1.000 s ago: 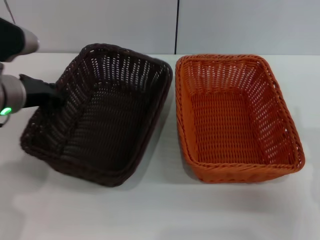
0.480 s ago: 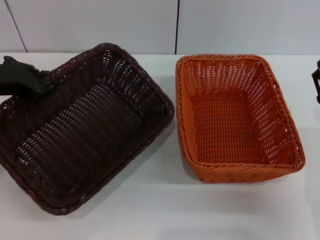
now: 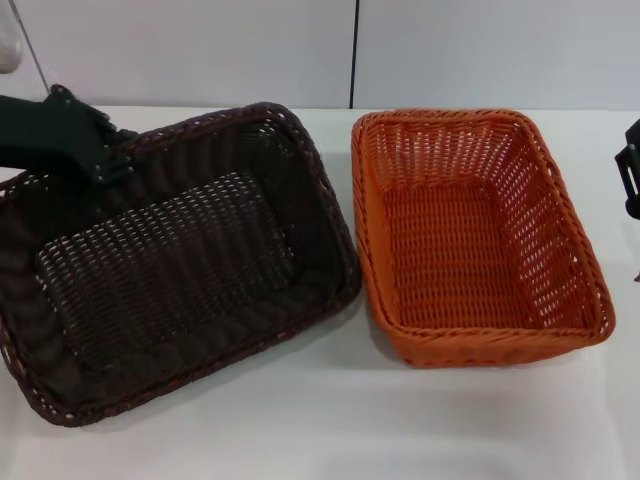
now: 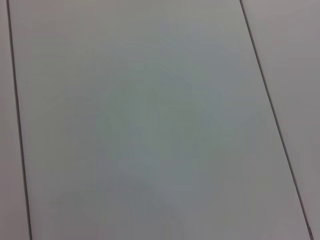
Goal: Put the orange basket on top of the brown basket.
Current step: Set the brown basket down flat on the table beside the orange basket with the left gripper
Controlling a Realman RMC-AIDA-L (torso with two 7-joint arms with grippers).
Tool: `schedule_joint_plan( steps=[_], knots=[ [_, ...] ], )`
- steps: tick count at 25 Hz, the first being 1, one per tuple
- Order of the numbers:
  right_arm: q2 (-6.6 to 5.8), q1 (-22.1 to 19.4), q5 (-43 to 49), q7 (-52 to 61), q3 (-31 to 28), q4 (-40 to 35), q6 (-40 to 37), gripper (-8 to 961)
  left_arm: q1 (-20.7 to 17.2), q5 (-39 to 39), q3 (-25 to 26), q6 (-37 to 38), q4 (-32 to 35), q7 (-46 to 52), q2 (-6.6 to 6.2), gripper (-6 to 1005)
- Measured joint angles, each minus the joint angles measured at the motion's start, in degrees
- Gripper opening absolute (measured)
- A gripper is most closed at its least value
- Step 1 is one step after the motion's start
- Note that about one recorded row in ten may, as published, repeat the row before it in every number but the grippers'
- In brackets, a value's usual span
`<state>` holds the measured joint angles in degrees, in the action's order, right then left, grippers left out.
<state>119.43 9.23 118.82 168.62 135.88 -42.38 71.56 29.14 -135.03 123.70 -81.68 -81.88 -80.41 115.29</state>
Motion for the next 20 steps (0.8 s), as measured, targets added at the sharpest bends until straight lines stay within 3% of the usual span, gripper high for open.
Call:
schedule_joint_plan(
  steps=[10, 13, 15, 16, 20],
  knots=[
    [0.01, -0.8, 0.0, -0.1, 1.1, 0.0, 2.0, 669, 6.2, -2.7, -1.2, -2.4, 6.0, -8.3, 0.14, 203],
    [-0.01, -0.8, 0.0, -0.1, 1.1, 0.2, 2.0, 668, 8.5, -4.8, -3.2, 1.0, 10.6, -9.5, 0.84, 202],
    [-0.06, -0.8, 0.0, -0.1, 1.1, 0.2, 2.0, 667, 8.9, -5.6, -3.9, 2.0, 11.2, -9.5, 1.21, 202],
    [-0.11, -0.7, 0.0, -0.1, 1.1, 0.3, 2.0, 667, 9.2, -7.5, -5.5, 4.4, 11.6, -9.3, 2.25, 202],
    [-0.20, -0.6, 0.0, -0.1, 1.0, 0.4, 2.0, 665, 8.8, -8.3, -9.6, 7.6, 11.2, -8.3, 2.77, 203]
  ],
)
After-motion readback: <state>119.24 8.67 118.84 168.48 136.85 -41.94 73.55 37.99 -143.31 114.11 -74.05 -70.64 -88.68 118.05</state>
